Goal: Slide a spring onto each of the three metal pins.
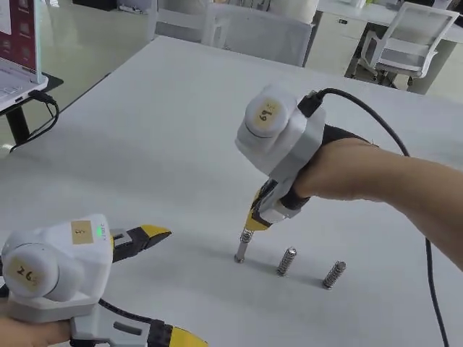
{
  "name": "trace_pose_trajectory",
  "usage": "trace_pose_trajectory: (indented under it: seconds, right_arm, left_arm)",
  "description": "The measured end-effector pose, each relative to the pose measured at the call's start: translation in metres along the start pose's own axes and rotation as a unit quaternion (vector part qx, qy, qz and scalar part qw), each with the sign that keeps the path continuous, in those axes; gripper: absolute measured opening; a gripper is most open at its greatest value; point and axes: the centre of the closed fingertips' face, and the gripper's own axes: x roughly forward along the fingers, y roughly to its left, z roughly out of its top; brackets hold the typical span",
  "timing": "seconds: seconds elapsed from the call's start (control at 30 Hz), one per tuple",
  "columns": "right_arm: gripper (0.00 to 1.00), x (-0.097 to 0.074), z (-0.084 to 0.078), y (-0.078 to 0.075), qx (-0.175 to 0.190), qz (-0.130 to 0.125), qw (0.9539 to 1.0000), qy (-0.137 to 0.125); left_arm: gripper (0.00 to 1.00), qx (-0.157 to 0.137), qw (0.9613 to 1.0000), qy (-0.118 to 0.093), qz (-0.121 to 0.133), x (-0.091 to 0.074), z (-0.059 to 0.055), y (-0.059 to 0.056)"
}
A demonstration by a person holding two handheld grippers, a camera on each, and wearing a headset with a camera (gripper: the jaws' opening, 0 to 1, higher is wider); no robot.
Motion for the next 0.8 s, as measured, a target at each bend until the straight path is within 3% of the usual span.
trace_pose_trajectory:
  seconds: [0.8]
  right_arm:
    - [0.07,0.034,-0.012,0.005,0.012,0.010,0.9998,0.014]
  left_arm:
    - [0.92,0.002,1.0000,0.006,-0.003,0.003,0.001,-0.001]
